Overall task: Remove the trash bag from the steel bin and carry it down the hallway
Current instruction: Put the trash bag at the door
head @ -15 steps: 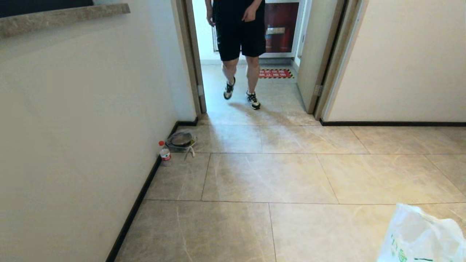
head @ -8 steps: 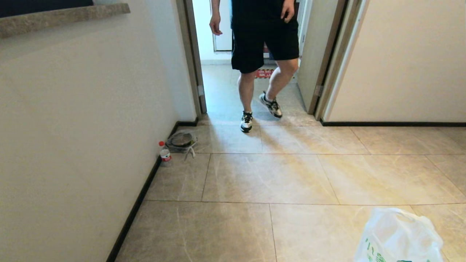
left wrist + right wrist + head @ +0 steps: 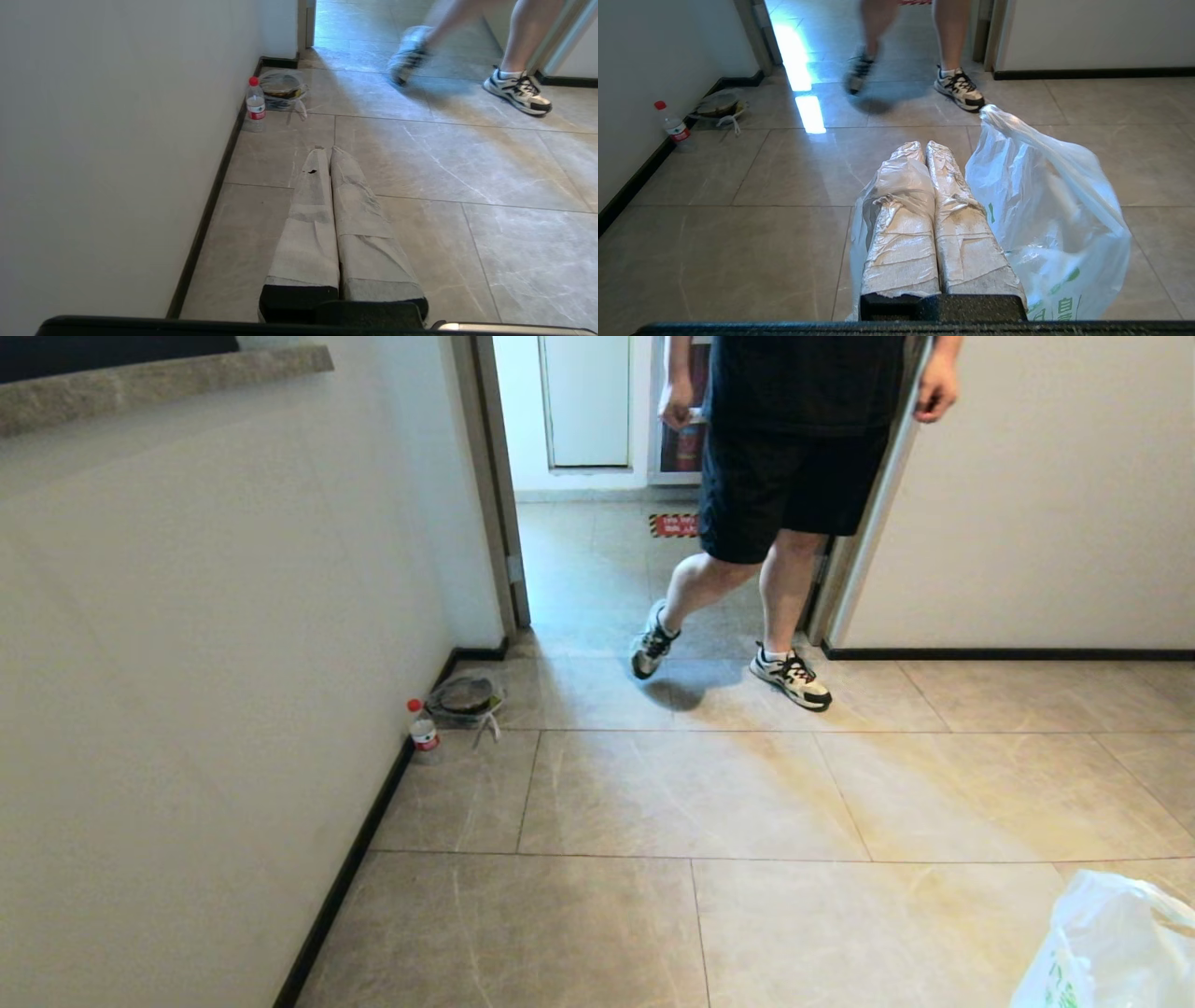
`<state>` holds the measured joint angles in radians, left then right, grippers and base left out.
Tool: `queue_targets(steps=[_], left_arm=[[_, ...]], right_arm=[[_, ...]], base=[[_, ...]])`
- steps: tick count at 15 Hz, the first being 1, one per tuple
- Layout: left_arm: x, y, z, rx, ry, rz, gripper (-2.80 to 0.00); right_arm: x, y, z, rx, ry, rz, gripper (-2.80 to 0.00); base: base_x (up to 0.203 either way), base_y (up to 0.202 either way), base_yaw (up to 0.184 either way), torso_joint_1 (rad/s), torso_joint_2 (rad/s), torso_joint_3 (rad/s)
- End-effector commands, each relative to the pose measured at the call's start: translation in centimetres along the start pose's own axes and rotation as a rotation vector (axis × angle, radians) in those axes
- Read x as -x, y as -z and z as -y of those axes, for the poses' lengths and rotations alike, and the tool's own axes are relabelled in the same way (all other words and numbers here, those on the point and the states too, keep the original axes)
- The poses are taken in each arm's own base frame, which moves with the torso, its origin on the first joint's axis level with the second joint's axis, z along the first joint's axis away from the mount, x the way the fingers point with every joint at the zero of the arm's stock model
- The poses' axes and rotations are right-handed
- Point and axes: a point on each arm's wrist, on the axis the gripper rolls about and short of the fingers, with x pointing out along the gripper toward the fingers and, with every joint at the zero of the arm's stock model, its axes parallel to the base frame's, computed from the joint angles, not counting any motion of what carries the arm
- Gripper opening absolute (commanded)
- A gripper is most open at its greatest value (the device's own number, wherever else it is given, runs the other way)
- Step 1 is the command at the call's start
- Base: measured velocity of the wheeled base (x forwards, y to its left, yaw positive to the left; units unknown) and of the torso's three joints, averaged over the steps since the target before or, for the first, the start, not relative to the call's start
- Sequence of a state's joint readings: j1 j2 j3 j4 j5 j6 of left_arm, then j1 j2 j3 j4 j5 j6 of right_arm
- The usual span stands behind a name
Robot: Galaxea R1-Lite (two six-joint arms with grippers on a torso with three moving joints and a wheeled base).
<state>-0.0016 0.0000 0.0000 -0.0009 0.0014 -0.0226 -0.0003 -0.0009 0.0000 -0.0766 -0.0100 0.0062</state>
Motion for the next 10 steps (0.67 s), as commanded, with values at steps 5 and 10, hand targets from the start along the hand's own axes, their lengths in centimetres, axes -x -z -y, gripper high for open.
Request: queue_targets(steps=[5,10], left_arm=[[-0.01,0.04,0.0,0.0,-0.002,-0.001,-2.8],[0.0,-0.01,0.0,0.0,-0.002,0.001,-2.8]], right_arm=[[-0.17,0.85,0.0,0.002,-0.001,-0.028,-2.8],[-0.17,0.85,0.0,0.0,-0.001,-0.028,-2.8]], base=[[0.015,0.009,-0.001,0.0,0.0,0.001],[0.149,0.14,-0.001,0.003,0.01,0.0]])
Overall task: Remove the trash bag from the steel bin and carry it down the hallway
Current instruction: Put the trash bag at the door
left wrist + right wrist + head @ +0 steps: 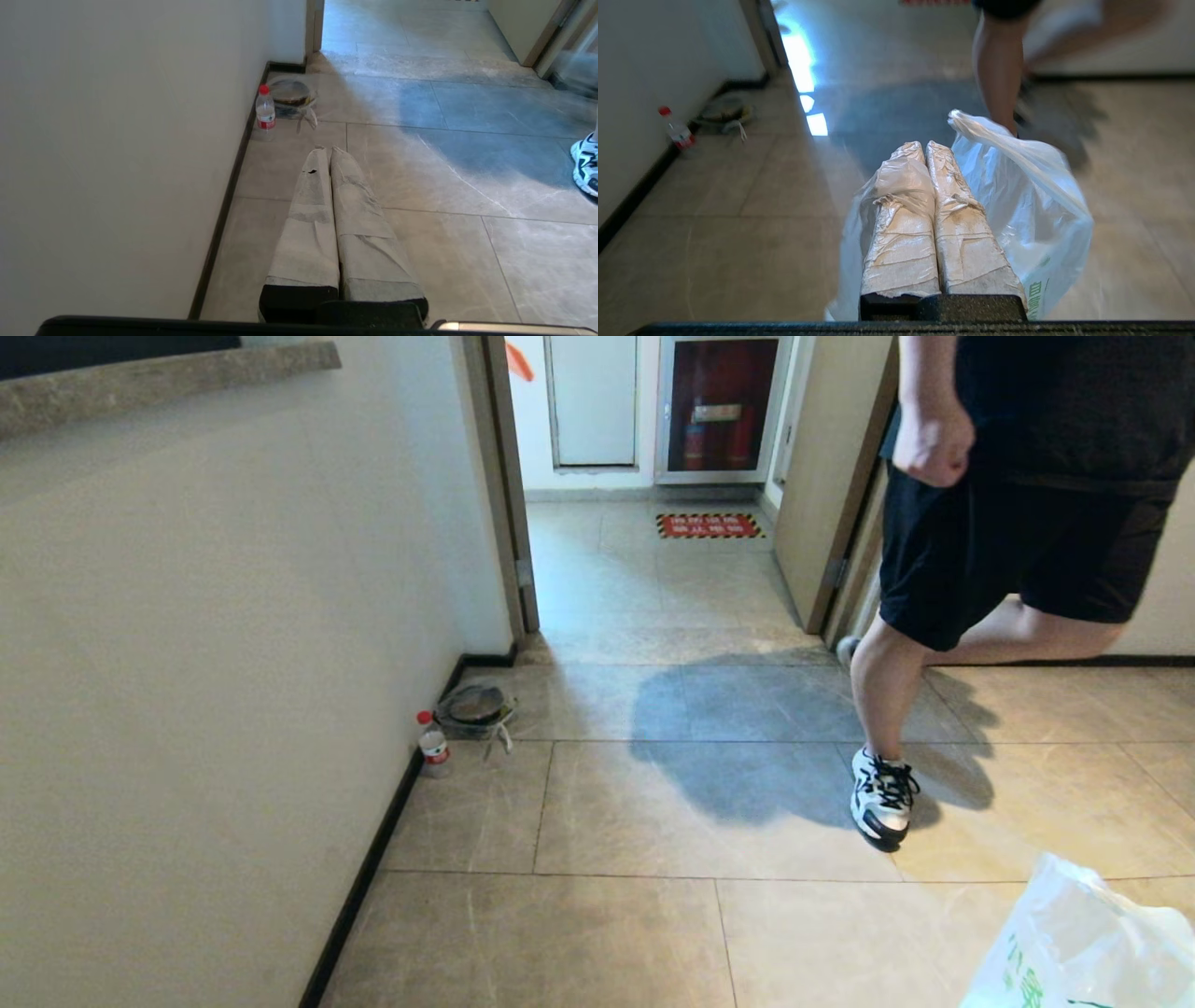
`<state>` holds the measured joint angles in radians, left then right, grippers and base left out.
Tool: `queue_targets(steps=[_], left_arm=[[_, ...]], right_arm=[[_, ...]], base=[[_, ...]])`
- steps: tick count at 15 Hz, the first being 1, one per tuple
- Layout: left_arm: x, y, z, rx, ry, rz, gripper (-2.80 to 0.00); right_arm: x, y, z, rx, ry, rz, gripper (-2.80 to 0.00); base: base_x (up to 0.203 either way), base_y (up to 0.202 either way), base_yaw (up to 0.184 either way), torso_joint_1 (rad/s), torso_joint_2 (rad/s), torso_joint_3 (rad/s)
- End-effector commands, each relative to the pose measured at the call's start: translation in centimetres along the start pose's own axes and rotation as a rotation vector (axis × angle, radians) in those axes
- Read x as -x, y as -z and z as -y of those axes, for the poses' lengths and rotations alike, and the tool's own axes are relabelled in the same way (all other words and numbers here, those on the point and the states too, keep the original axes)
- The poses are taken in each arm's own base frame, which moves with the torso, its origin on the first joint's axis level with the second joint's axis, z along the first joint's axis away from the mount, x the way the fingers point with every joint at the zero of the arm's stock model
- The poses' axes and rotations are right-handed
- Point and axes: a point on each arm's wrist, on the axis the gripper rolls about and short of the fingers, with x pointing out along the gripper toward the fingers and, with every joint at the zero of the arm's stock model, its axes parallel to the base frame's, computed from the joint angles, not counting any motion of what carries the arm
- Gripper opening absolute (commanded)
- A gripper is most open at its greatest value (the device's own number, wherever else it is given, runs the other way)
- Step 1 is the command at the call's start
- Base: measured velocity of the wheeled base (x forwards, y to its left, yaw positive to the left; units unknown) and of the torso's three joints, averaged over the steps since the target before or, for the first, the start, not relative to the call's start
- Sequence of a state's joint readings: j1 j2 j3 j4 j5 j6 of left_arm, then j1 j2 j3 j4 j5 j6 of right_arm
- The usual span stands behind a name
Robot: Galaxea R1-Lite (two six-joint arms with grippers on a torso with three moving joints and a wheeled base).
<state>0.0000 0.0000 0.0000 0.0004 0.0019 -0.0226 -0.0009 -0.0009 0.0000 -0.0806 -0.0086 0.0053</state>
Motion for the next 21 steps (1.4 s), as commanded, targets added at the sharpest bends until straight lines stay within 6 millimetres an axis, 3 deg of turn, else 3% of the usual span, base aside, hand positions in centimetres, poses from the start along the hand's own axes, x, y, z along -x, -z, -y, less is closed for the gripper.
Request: queue_targets(steps=[1,21], left_arm=[[0.0,-0.02,0.0,0.0,0.0,0.002,-2.8],[0.0,-0.02,0.0,0.0,0.0,0.002,-2.8]], right_arm=[[-0.17,0.9,0.01,-0.001,0.001,-0.032,-2.8],[-0.18,0.89,0.01,-0.001,0.0,-0.034,-2.8]], base=[[0.0,0.0,0.0,0.0,0.0,0.0],[0.0,0.0,0.0,0.0,0.0,0.0]])
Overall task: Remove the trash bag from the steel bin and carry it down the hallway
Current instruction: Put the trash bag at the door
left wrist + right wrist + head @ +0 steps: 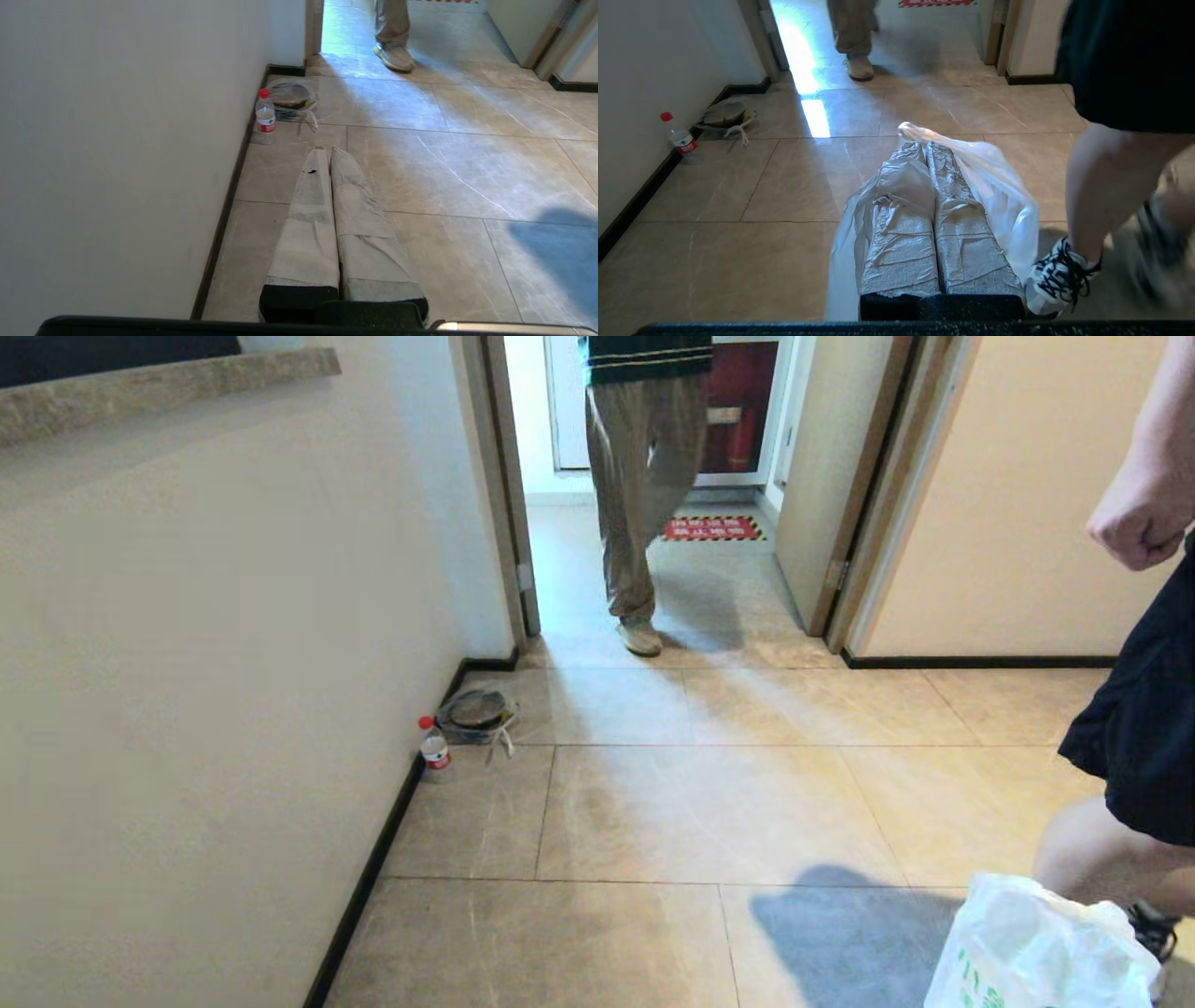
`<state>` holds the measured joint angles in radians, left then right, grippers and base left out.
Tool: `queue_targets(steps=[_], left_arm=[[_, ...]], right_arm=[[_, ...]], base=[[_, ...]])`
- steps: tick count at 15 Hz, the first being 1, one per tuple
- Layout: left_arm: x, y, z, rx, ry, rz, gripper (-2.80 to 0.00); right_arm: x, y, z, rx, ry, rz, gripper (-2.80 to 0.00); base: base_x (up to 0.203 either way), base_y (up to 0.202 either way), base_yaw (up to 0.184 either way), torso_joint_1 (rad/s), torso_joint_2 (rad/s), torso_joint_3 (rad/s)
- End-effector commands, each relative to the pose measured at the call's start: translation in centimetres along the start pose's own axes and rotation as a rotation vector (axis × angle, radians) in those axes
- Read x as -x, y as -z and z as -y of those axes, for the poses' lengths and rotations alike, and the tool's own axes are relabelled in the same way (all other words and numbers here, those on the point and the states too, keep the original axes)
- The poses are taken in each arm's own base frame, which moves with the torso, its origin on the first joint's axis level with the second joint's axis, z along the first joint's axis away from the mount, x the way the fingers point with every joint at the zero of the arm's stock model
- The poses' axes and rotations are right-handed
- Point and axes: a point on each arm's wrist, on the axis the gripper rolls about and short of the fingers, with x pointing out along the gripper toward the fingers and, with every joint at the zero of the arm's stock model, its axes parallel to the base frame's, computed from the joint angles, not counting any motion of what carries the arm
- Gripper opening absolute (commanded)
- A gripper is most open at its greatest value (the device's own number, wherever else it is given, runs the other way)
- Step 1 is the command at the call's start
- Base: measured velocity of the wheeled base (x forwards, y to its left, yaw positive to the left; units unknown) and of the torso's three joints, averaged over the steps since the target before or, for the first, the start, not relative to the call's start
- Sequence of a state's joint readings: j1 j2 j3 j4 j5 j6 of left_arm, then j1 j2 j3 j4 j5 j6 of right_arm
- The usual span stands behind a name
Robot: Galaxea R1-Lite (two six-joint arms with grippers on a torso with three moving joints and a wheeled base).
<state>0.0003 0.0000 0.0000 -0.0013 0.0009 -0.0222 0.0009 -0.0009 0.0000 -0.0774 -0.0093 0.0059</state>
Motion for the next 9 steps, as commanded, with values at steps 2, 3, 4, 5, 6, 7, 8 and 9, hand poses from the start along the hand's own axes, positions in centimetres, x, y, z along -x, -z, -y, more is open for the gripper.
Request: queue_targets(steps=[2,3,4,5,6,7,8,9], left_arm=[[0.0,0.0,0.0,0.001,0.0,0.0,-2.8],[0.0,0.0,0.0,0.001,0.0,0.0,-2.8],[0.0,0.0,0.0,0.001,0.0,0.0,-2.8],[0.0,0.0,0.0,0.001,0.0,0.0,-2.8],[0.0,0.0,0.0,0.001,0.0,0.0,-2.8],[0.0,0.0,0.0,0.001,0.0,0.0,-2.8],[0.0,0.0,0.0,0.001,0.0,0.0,-2.8],[0.0,0.0,0.0,0.001,0.0,0.0,-2.8]], right_arm=[[-0.18,0.86,0.0,0.0,0.001,-0.031,-2.8],[-0.17,0.86,0.0,0.0,0.001,-0.029,-2.8],[-0.17,0.86,0.0,0.0,0.002,-0.029,-2.8],[-0.17,0.86,0.0,0.0,0.002,-0.029,-2.8],[-0.17,0.86,0.0,0.0,0.002,-0.029,-2.8],[-0.17,0.86,0.0,0.0,0.002,-0.029,-2.8],[-0.17,0.86,0.0,0.0,0.002,-0.029,-2.8],[-0.17,0.86,0.0,0.0,0.002,-0.029,-2.8]], base=[[0.0,0.0,0.0,0.0,0.0,0.0],[0.0,0.0,0.0,0.0,0.0,0.0],[0.0,0.0,0.0,0.0,0.0,0.0],[0.0,0.0,0.0,0.0,0.0,0.0],[0.0,0.0,0.0,0.0,0.0,0.0],[0.0,0.0,0.0,0.0,0.0,0.0],[0.0,0.0,0.0,0.0,0.0,0.0],[0.0,0.0,0.0,0.0,0.0,0.0]])
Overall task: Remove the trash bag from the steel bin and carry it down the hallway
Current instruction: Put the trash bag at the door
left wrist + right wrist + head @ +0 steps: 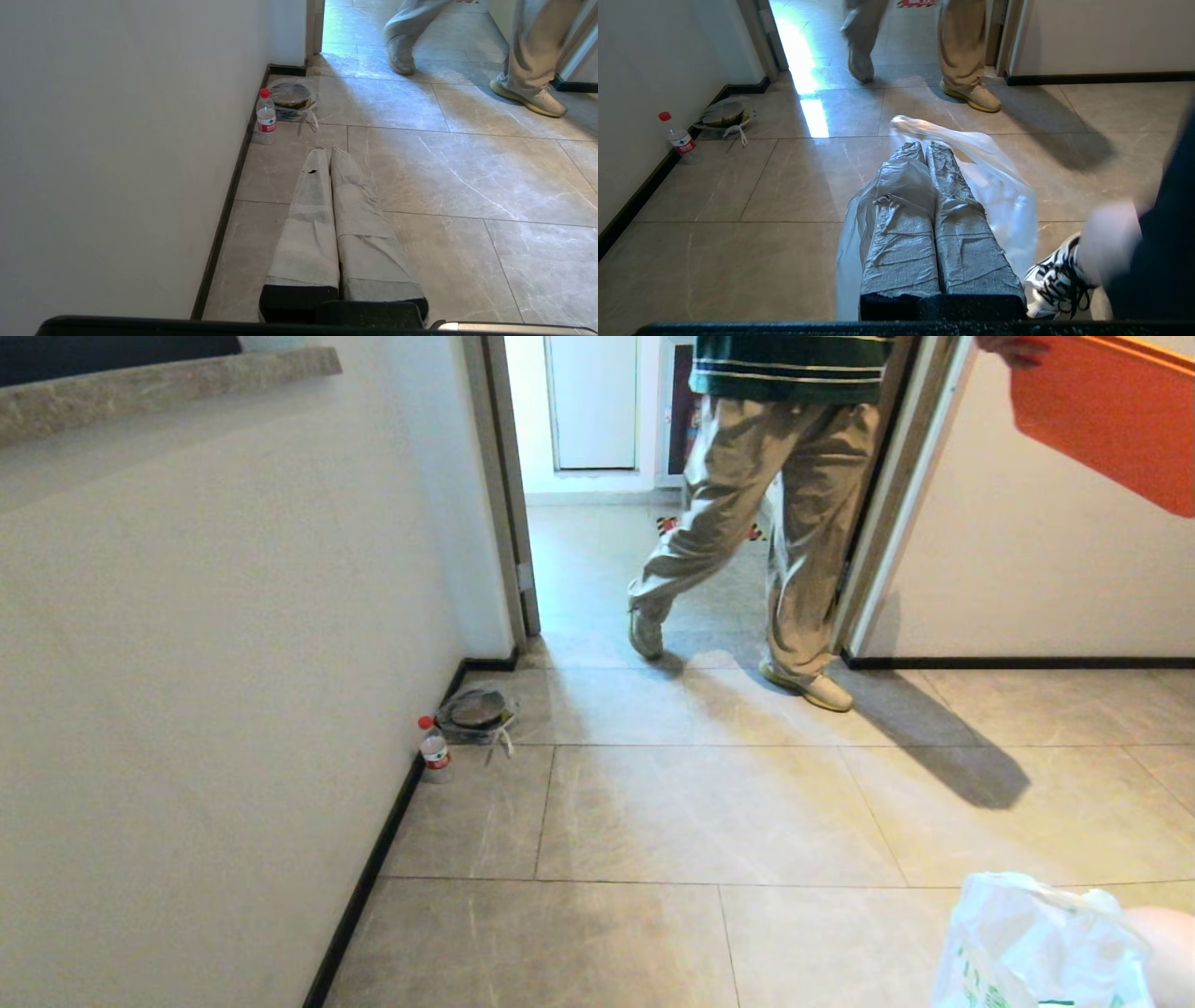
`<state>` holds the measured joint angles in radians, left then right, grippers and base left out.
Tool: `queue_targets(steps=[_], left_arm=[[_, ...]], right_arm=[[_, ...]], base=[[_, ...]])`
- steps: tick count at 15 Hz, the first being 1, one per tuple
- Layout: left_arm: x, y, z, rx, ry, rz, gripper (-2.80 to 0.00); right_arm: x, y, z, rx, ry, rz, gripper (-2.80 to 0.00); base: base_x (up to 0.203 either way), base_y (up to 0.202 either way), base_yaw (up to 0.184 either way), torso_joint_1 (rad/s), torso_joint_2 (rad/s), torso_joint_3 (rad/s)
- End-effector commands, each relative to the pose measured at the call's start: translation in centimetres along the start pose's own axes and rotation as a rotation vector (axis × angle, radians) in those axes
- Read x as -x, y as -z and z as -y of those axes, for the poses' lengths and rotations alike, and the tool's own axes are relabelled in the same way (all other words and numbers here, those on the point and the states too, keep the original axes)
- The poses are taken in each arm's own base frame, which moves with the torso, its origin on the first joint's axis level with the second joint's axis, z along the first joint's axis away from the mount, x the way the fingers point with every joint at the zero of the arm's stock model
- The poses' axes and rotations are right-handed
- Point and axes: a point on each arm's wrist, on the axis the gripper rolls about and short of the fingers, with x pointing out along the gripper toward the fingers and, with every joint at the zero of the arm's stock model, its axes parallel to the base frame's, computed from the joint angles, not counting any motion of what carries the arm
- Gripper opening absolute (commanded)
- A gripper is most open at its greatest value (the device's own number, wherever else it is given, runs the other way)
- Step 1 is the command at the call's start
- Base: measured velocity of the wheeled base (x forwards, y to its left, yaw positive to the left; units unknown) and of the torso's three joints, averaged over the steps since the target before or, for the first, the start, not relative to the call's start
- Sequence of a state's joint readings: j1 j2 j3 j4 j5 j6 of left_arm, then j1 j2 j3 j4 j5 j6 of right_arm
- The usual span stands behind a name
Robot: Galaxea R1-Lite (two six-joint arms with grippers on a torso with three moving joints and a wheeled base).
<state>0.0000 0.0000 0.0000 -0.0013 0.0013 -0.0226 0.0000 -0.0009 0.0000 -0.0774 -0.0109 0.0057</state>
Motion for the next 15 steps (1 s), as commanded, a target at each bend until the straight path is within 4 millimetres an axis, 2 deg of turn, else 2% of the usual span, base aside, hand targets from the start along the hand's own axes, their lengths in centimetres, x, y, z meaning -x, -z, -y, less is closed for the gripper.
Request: queue_targets(steps=[1,15], left_arm=[[0.0,0.0,0.0,0.0,0.0,0.0,-2.8],[0.0,0.0,0.0,0.0,0.0,0.0,-2.8]], right_arm=[[-0.17,0.86,0.0,0.0,0.0,-0.029,-2.8],[-0.17,0.86,0.0,0.0,0.0,-0.029,-2.8]], base=[[0.0,0.0,0.0,0.0,0.0,0.0],[0.0,0.0,0.0,0.0,0.0,0.0]])
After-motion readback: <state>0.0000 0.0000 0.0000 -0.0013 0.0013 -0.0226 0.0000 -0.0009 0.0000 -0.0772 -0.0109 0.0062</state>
